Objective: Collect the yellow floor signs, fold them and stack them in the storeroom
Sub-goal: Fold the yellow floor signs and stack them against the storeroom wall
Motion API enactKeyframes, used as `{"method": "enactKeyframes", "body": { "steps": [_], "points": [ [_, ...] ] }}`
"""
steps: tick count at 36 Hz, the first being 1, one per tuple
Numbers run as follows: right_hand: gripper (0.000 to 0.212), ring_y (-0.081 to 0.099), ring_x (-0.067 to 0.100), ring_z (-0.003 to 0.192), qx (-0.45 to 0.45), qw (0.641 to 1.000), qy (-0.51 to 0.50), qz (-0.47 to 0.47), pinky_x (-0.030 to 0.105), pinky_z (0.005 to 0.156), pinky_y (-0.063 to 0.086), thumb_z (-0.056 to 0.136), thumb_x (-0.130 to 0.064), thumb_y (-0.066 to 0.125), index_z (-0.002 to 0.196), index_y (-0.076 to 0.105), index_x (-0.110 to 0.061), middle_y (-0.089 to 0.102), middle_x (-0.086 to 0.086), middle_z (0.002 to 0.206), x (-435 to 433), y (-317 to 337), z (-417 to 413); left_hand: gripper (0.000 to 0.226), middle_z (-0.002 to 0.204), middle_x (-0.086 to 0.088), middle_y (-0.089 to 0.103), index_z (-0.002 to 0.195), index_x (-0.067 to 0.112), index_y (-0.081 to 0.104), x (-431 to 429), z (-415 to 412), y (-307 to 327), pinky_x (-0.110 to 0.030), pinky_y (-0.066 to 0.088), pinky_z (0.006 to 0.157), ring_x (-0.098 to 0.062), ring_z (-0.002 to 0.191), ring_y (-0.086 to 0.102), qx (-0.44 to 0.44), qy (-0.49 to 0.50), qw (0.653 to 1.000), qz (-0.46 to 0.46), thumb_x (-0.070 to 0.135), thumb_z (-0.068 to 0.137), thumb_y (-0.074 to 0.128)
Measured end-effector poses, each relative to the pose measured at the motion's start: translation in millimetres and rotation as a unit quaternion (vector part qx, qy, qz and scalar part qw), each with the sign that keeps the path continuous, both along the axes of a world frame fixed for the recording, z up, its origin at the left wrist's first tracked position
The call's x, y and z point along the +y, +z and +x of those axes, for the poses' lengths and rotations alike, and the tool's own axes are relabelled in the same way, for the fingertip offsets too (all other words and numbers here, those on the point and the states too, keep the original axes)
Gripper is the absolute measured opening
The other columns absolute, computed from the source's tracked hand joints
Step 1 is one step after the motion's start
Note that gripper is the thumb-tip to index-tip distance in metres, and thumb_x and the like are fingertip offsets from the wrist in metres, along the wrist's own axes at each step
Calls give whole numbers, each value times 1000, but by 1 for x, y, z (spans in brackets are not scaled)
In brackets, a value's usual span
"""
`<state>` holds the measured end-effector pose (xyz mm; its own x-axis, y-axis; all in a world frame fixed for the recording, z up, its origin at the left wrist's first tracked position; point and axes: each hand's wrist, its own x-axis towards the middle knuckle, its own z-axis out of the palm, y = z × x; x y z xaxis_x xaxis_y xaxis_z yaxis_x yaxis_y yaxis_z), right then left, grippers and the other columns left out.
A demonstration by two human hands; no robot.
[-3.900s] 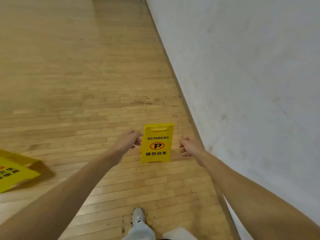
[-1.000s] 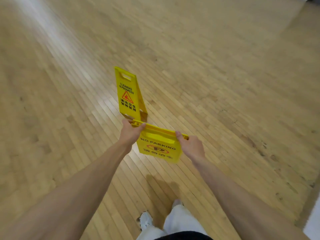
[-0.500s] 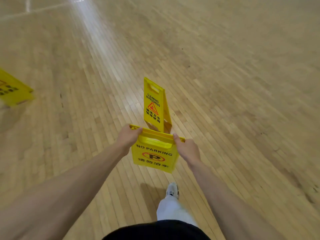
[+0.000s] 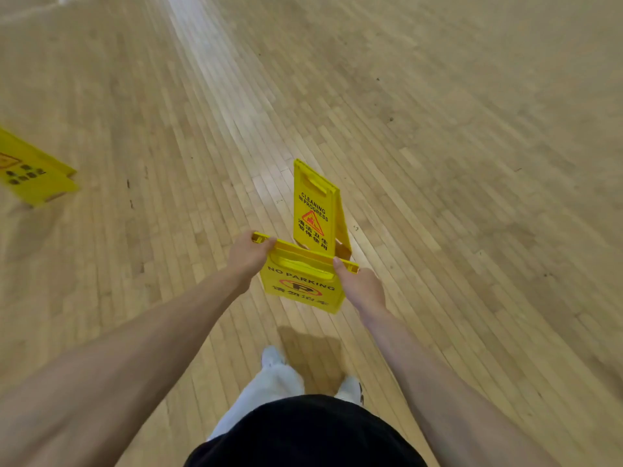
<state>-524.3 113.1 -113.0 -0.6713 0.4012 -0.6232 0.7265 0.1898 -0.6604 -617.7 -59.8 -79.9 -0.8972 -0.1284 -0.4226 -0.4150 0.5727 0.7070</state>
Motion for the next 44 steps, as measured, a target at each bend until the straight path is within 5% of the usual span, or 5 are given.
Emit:
{"method": "enactKeyframes", "body": {
  "steps": [12, 22, 31, 37, 44],
  "points": [
    [67, 69, 29, 101, -16, 992, -112, -50, 49, 90, 56, 74, -66, 61, 122, 68, -20, 74, 7, 106, -54, -32, -135, 19, 67, 3, 44, 83, 11, 53, -41, -162, -33, -29, 31, 54, -18, 70, 43, -18, -99, 995, -7, 28, 92, 57],
    [51, 65, 32, 93, -82, 985, -148, -26, 31, 74, 46, 92, -51, 56, 104, 69, -4, 68, 15, 96, -77, -47, -214, 52, 112, 0, 48, 141, 13, 37, -48, -251, -61, -29, 35, 84, -21, 102, 47, -109, -183, 977, 12, 32, 95, 51],
    [48, 63, 34, 101, -115, 980, -158, -23, 38, 81, 48, 93, -48, 55, 105, 66, -2, 68, 18, 107, -55, -80, -257, 62, 147, -7, 38, 144, 13, 33, -32, -304, -88, -41, 29, 114, -24, 135, 35, -259, -161, 949, 74, 29, 88, 54],
    [48, 61, 34, 110, -134, 974, -172, -64, 34, 81, 45, 95, -45, 54, 115, 66, -4, 67, 16, 115, -35, -107, -271, 27, 126, -5, 47, 114, 17, 45, -9, -322, -115, -35, 31, 106, -22, 125, 42, -278, -154, 946, 69, 24, 89, 53],
    [31, 60, 28, 103, -141, 970, -177, -90, 31, 78, 40, 96, -43, 54, 100, 64, -14, 64, 12, 105, -26, -136, -289, 67, 153, -5, 32, 149, 15, 27, 7, -348, -146, -42, 25, 117, -22, 141, 29, -289, -161, 942, 54, 28, 89, 53]
  ]
}}
